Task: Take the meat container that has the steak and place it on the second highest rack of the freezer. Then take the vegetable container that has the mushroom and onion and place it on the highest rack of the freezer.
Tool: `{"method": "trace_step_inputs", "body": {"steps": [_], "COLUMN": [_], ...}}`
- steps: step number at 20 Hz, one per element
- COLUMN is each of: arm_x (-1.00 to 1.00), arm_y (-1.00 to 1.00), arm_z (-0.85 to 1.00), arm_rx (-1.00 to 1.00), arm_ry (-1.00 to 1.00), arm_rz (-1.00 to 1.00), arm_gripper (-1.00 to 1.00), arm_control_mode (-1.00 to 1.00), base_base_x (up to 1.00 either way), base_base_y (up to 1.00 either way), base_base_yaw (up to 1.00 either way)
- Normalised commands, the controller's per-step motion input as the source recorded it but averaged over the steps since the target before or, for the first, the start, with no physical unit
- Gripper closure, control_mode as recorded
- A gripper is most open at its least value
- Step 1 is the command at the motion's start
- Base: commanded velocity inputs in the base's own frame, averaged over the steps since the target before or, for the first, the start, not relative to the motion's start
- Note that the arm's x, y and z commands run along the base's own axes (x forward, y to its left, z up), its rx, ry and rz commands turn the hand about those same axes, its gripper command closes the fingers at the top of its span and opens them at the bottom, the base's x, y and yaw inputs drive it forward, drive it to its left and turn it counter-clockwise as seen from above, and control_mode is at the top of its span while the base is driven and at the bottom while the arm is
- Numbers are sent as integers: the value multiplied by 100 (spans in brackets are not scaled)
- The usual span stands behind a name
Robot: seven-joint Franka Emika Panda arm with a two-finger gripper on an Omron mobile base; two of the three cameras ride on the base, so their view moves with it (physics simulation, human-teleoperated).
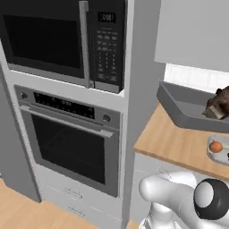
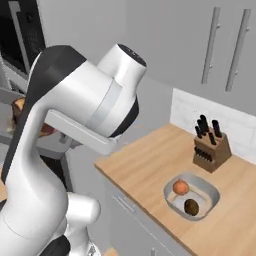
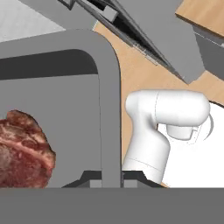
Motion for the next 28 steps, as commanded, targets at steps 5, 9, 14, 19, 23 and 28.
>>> {"method": "trace_step_inputs", "body": {"steps": [5, 9, 14, 19, 23, 28], "arm_x": [0, 0, 0, 0, 0, 0], "arm_y": [0, 0, 0, 0, 0, 0], "arm_z": [0, 0, 0, 0, 0, 0], "arm_rx": [0, 0, 0, 0, 0, 0], "arm_ry": [0, 0, 0, 0, 0, 0], "arm_rz": [0, 0, 0, 0, 0, 0], "arm_gripper": [100, 100, 100, 100, 100, 100], "arm_control_mode": [100, 100, 100, 100, 100, 100], "base_base_x": [1, 0, 0, 5, 41, 71], "base_base_y": [17, 17, 19, 16, 16, 42], "base_base_yaw": [72, 77, 76, 62, 8, -8]}}
